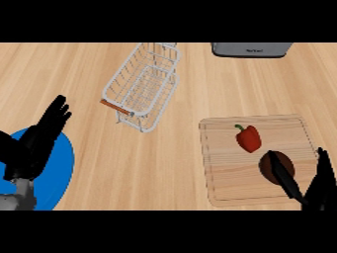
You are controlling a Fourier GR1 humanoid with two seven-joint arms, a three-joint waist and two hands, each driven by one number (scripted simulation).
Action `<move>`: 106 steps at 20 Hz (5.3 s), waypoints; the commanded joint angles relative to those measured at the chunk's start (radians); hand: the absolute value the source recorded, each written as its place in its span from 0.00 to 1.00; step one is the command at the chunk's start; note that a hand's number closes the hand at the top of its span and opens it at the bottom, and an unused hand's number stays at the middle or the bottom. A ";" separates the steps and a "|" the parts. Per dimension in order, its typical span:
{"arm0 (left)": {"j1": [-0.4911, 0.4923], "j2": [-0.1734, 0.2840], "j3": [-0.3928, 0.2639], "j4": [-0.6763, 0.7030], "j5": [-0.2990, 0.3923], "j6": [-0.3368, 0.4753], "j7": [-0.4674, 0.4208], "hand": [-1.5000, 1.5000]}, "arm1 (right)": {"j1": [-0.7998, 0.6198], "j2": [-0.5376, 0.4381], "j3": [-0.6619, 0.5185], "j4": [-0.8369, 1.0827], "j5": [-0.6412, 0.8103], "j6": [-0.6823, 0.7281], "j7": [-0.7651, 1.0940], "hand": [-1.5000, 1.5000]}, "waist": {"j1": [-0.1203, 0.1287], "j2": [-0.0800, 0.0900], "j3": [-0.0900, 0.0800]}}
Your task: Pick the cupcake from the cutting board and place it in the tiered basket
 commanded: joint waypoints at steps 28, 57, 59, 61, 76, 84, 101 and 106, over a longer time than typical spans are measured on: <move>-0.059 -0.025 0.056 0.072 -0.005 -0.049 0.034 0.50 | -0.277 0.194 0.034 -0.146 0.501 0.729 0.842 0.00 | -0.011 -0.006 0.020; -0.013 -0.068 0.086 -0.018 -0.044 -0.069 0.064 0.50 | -0.187 -0.037 0.161 -0.049 0.443 0.892 0.225 1.00 | -0.002 -0.012 0.021; 0.024 -0.072 0.082 -0.012 -0.056 -0.074 0.028 0.50 | -0.155 -0.093 0.206 -0.133 0.435 0.872 0.108 1.00 | -0.010 -0.015 0.020; -0.008 -0.069 0.085 -0.034 -0.049 -0.065 0.074 0.50 | -0.177 -0.156 0.159 -0.149 0.433 0.782 0.026 1.00 | -0.012 -0.011 0.021; 0.065 -0.052 0.119 -0.047 -0.031 -0.122 0.040 0.50 | -0.233 -0.035 0.144 -0.771 0.185 0.760 0.043 1.00 | -0.008 -0.011 0.019; 0.026 -0.079 0.098 -0.060 -0.054 -0.116 0.086 0.50 | -0.539 0.148 0.348 -0.749 0.319 0.955 0.349 1.00 | -0.001 -0.010 0.019; -0.032 -0.112 0.120 0.032 -0.092 -0.121 0.039 0.50 | -1.189 0.195 0.414 0.090 0.119 0.564 0.561 1.00 | 0.018 -0.003 0.019; -0.017 -0.115 0.124 0.040 -0.093 -0.144 0.011 0.50 | -1.265 0.196 0.413 0.200 0.024 0.538 0.571 1.00 | 0.013 -0.005 0.019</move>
